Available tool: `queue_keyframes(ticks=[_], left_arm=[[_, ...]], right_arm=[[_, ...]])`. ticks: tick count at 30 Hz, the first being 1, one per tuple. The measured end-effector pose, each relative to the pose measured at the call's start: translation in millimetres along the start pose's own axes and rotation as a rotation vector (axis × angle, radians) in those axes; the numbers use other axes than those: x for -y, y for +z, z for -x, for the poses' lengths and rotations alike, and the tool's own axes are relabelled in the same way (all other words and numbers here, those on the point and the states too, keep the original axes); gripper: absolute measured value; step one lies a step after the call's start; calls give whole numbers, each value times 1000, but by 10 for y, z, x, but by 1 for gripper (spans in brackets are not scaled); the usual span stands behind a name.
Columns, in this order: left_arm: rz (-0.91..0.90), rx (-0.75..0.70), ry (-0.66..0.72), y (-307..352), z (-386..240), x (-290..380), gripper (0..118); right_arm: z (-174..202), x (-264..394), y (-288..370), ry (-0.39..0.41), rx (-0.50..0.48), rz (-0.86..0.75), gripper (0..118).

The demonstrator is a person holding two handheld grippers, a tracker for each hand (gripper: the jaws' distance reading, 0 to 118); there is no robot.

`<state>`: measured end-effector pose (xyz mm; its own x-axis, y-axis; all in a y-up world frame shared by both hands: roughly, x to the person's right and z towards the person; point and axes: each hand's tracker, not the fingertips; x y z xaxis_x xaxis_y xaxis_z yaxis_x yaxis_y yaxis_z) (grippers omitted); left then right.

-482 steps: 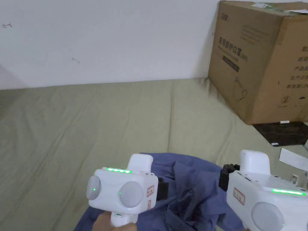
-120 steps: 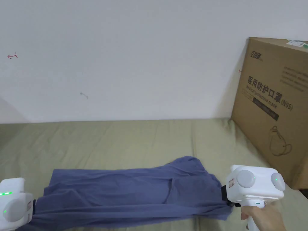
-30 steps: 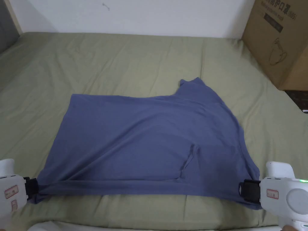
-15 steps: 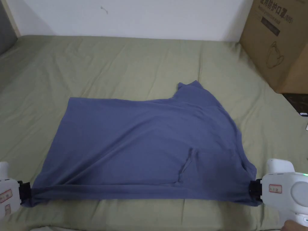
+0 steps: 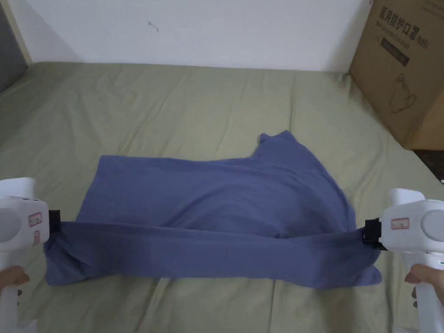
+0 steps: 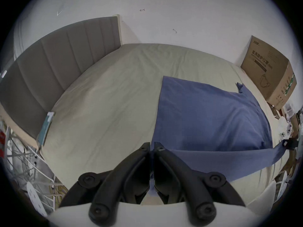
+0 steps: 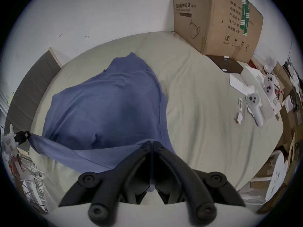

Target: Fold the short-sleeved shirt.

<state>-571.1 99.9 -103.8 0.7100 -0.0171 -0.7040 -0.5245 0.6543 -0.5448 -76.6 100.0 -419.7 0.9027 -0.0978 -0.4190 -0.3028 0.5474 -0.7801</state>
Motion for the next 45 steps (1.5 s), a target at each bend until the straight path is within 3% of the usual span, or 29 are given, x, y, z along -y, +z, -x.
queue_keyframes(ticks=[5,7,8,10,11,12,16,17,18,19,20,22,27,28,30,31,32,33,37,39,40,43,45], left_arm=[[48,-29,-53,-437,-186,-132,4],[58,-47,-63,-497,-238,-100,15],[57,-54,-63,-504,-244,-86,34],[74,-35,-48,-496,-201,-65,78],[91,-14,-28,-474,-182,-57,102],[93,5,-9,-426,-163,-43,109],[51,32,1,-109,-91,35,107],[44,50,0,-12,-77,80,97],[27,78,3,91,-34,131,75],[18,96,6,194,-14,202,43],[19,89,6,242,-4,272,3],[16,38,-8,323,25,441,0],[64,103,42,351,158,793,2],[57,105,60,330,188,822,13],[86,95,69,261,202,834,74],[93,90,67,202,215,839,96],[103,87,60,130,228,842,106],[120,76,54,49,226,842,106],[187,93,105,-273,273,803,95],[210,61,121,-397,183,825,46],[202,10,83,-425,143,825,40],[180,86,64,-295,73,755,6],[194,63,80,-312,53,734,6]], right_arm=[[66,-219,-400,13,52,44,2],[87,-227,-484,3,69,58,3],[93,-228,-496,-3,73,62,10],[107,-184,-477,-4,81,61,46],[105,-155,-438,-1,79,56,52],[71,-159,-468,2,73,51,52],[93,-48,-185,31,47,-5,51],[106,11,-101,47,41,-19,46],[119,82,-20,59,30,-32,31],[119,143,40,62,1,-34,6],[110,193,57,46,-42,-24,0],[78,364,82,-4,-73,16,0],[77,696,79,9,-58,32,0],[35,706,1,5,-61,44,0],[17,776,8,-9,-74,52,0],[17,793,8,-12,-77,54,0],[19,800,5,-13,-79,57,0],[12,821,7,-14,-80,57,0],[-36,861,10,-21,-71,66,0],[-85,907,-18,-55,-58,72,0],[-103,937,-29,-82,-52,73,0],[-172,1007,-25,-101,-44,68,2],[-195,980,3,-99,-16,36,37]])
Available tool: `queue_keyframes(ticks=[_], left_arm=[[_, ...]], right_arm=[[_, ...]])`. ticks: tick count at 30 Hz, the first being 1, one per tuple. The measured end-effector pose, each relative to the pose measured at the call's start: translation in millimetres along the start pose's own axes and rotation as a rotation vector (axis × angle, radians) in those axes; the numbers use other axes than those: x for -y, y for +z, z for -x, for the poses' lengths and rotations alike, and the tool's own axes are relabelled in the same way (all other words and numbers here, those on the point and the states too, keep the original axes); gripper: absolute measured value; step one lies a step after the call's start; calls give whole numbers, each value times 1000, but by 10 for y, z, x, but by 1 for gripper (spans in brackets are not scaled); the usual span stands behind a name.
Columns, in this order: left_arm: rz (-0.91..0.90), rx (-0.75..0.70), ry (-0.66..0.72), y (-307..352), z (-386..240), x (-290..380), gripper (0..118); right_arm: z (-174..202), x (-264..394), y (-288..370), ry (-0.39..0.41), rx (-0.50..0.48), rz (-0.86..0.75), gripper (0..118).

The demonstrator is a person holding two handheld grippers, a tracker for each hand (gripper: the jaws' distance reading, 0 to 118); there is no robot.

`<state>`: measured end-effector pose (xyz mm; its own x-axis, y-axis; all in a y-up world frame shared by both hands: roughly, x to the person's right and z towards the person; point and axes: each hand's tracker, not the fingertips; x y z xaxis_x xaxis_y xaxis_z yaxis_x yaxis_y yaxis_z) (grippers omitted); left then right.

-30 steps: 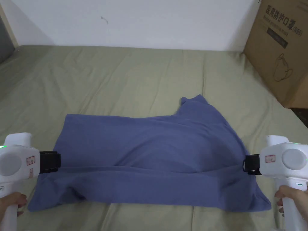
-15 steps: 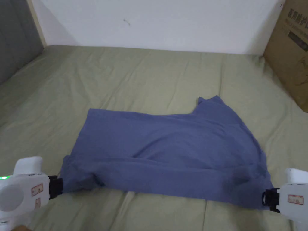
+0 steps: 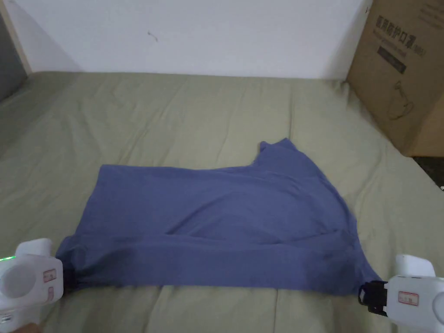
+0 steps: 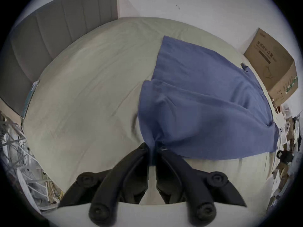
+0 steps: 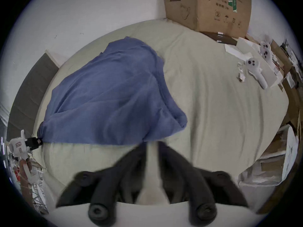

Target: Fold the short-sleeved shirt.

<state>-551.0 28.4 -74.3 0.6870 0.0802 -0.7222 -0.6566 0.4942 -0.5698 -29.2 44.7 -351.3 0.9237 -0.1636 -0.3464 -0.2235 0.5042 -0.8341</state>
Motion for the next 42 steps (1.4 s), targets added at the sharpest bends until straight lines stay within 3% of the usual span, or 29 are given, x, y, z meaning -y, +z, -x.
queue_keyframes(ticks=[1,4,6,8,10,11,12,14,16,20,29,32,37,39,40,41,42], left_arm=[[-1,-1,-8,20,-24,18,6],[-4,-10,-25,47,-57,44,6],[-3,-10,-26,57,-60,39,6],[3,-9,-35,62,-63,29,6],[6,-4,-32,74,-53,24,6],[7,-2,-28,77,-53,23,6],[8,1,-26,83,-53,23,6],[8,2,-26,100,-46,19,6],[7,1,-43,130,-60,14,6],[-5,8,-54,244,-39,5,6],[-33,38,-79,595,116,102,6],[-9,15,-86,632,156,297,6],[62,-16,-145,433,143,624,6],[35,-30,-133,421,130,643,18],[35,-33,-122,436,130,614,35],[33,-46,-116,447,132,592,63],[29,-71,-115,461,133,568,81]], right_arm=[[-27,-40,5,-8,1,-7,50],[-72,-218,-12,-47,-2,-43,51],[-87,-320,-173,-21,64,-44,51],[-90,-381,-419,-8,67,3,50],[-79,-341,-678,-11,42,97,38],[-24,-308,-742,21,77,107,18],[47,-309,-679,64,75,64,8],[148,-351,-608,59,67,75,8],[192,-349,-589,110,97,78,8],[64,-357,-374,48,67,48,8],[-245,-157,208,8,10,22,8],[-309,56,201,70,93,64,7],[-401,295,76,-17,53,116,7],[-361,295,69,-7,62,100,7],[-348,290,77,3,64,92,8],[-345,284,90,8,65,85,26],[-346,273,114,11,64,82,51]])
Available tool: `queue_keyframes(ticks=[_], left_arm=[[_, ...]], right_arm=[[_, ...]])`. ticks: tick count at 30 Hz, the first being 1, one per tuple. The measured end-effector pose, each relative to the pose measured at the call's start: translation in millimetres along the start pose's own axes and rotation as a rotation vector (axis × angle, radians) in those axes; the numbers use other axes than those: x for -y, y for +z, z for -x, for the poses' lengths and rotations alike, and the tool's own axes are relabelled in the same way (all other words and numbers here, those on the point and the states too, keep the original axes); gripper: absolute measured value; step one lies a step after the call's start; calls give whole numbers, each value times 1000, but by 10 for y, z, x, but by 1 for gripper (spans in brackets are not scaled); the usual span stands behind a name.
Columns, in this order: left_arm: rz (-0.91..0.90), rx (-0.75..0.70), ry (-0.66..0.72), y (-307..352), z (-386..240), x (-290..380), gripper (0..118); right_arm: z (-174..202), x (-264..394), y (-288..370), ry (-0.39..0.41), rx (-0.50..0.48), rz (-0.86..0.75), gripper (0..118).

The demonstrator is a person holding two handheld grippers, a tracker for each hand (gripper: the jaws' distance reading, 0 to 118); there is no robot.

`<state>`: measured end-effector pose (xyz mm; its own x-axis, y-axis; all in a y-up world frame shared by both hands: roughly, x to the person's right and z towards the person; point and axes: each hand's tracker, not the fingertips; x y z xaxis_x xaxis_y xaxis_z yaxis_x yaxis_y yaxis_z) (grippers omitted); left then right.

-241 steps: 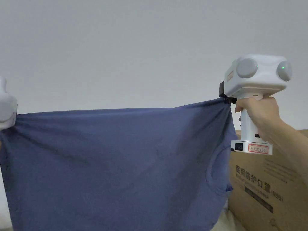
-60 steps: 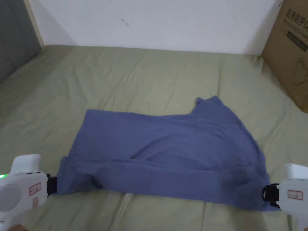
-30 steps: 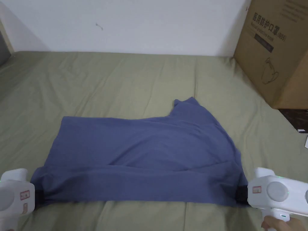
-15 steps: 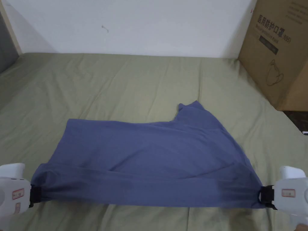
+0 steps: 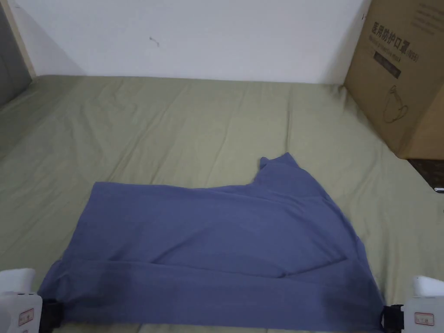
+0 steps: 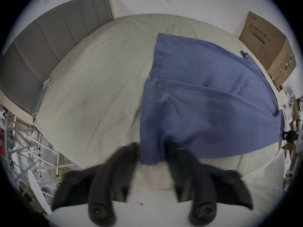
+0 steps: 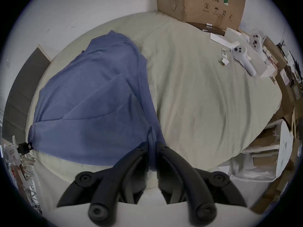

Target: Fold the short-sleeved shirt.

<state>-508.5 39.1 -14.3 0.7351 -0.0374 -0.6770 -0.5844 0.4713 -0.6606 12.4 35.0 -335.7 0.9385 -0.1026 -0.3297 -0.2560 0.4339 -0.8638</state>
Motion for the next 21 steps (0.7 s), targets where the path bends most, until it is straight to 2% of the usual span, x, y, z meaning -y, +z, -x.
queue_keyframes(ticks=[1,2,4,6,8,9,10,11,12,13,15,18,21], left_arm=[[-2,-13,-3,27,16,-23,91],[-7,-16,2,61,31,-40,95],[-32,-7,29,192,53,-115,94],[-87,37,60,309,11,-205,94],[-118,76,58,406,-76,-308,93],[-144,101,49,442,-141,-357,90],[-173,112,35,465,-215,-399,76],[-170,118,19,456,-289,-436,37],[-164,116,0,407,-366,-471,6],[-161,104,-31,344,-432,-472,0],[-103,124,-45,228,-550,-500,0],[-120,129,-9,184,-644,-587,0],[-146,149,-7,185,-725,-768,0]], right_arm=[[15,-41,19,7,7,-2,72],[21,-55,47,12,22,-8,80],[29,-118,174,10,32,-50,80],[77,-239,277,16,4,-83,80],[186,-362,354,61,-24,-130,80],[274,-456,374,98,-26,-148,77],[356,-518,376,131,-19,-156,69],[420,-555,356,138,-13,-161,36],[475,-589,310,130,-18,-161,1],[524,-641,251,122,-25,-156,0],[588,-722,109,92,-116,-101,0],[692,-862,-65,72,-80,-107,0],[781,-1109,-144,91,-102,-118,0]])
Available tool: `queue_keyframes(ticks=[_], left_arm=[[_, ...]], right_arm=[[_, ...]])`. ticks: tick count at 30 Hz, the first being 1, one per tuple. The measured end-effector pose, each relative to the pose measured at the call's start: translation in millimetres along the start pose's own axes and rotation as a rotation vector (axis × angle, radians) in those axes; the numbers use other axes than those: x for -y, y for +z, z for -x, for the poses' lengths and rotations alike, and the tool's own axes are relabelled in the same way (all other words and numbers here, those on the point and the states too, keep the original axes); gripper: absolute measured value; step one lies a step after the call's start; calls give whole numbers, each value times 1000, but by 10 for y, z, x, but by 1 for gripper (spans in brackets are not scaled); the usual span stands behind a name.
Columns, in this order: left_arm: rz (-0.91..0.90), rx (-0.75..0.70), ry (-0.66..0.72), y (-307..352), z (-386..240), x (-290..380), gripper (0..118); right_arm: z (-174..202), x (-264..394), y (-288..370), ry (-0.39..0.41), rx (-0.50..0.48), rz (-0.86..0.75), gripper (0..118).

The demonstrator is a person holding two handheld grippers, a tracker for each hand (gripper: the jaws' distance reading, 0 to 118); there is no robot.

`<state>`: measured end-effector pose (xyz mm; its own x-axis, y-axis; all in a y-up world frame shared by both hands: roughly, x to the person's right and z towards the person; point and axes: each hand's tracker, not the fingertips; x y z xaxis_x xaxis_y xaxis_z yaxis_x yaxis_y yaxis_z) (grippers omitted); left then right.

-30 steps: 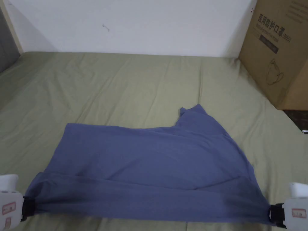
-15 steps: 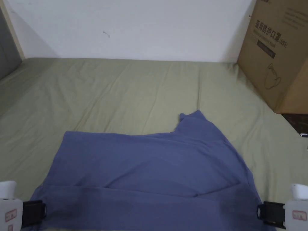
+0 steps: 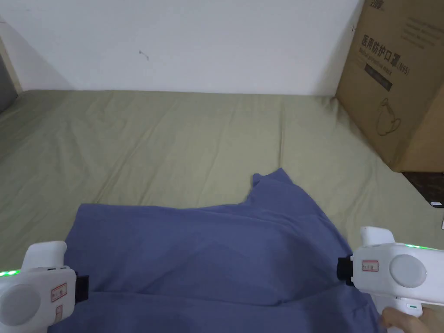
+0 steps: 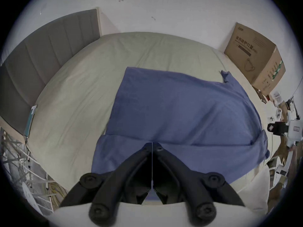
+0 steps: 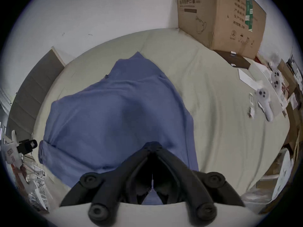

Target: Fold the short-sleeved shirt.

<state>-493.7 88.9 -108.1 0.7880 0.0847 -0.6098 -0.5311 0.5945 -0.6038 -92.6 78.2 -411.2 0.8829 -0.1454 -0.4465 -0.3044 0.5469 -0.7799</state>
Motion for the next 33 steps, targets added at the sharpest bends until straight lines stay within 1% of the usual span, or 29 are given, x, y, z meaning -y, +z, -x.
queue_keyframes(ticks=[2,3,4,5,6,7,9,11,15,19,21,22,23,24,25,26,27,28,29,33], left_arm=[[-3,10,-5,-61,-47,-143,0],[-6,11,-12,-104,-84,-215,0],[-7,10,-20,-144,-122,-281,0],[-7,10,-28,-185,-153,-332,0],[-8,13,-34,-250,-184,-397,0],[-7,19,-38,-306,-217,-444,0],[-1,36,-43,-412,-268,-512,0],[13,46,-46,-537,-316,-565,0],[52,46,-44,-769,-344,-617,0],[78,37,-20,-902,-296,-630,0],[88,29,-20,-935,-274,-618,0],[94,23,-19,-935,-264,-614,0],[96,22,-19,-937,-251,-607,0],[98,19,-16,-933,-238,-602,0],[99,21,-15,-928,-222,-602,0],[100,22,-16,-916,-205,-610,0],[98,17,-17,-908,-198,-617,0],[95,10,-18,-899,-183,-627,0],[91,7,-19,-897,-166,-635,0],[81,12,16,-914,-43,-703,0]], right_arm=[[42,-230,-91,25,17,-23,0],[52,-362,-140,34,41,-51,2],[41,-505,-238,39,44,-57,20],[34,-633,-295,38,41,-58,60],[11,-795,-388,35,30,-56,81],[-8,-950,-498,34,15,-45,82],[-41,-1209,-738,33,8,-38,82],[-47,-1420,-977,45,33,-12,82],[-72,-1652,-1474,118,54,59,82],[-128,-1645,-1823,94,56,110,81],[-117,-1596,-1898,99,50,138,73],[-105,-1569,-1893,97,49,132,72],[-90,-1552,-1863,101,47,121,64],[-63,-1538,-1804,110,47,103,49],[-43,-1534,-1768,146,61,85,30],[-42,-1531,-1743,159,58,81,6],[-50,-1542,-1717,149,31,88,6],[-47,-1562,-1691,111,-2,108,6],[-23,-1555,-1656,120,16,100,6],[48,-1552,-1546,151,11,82,6]])
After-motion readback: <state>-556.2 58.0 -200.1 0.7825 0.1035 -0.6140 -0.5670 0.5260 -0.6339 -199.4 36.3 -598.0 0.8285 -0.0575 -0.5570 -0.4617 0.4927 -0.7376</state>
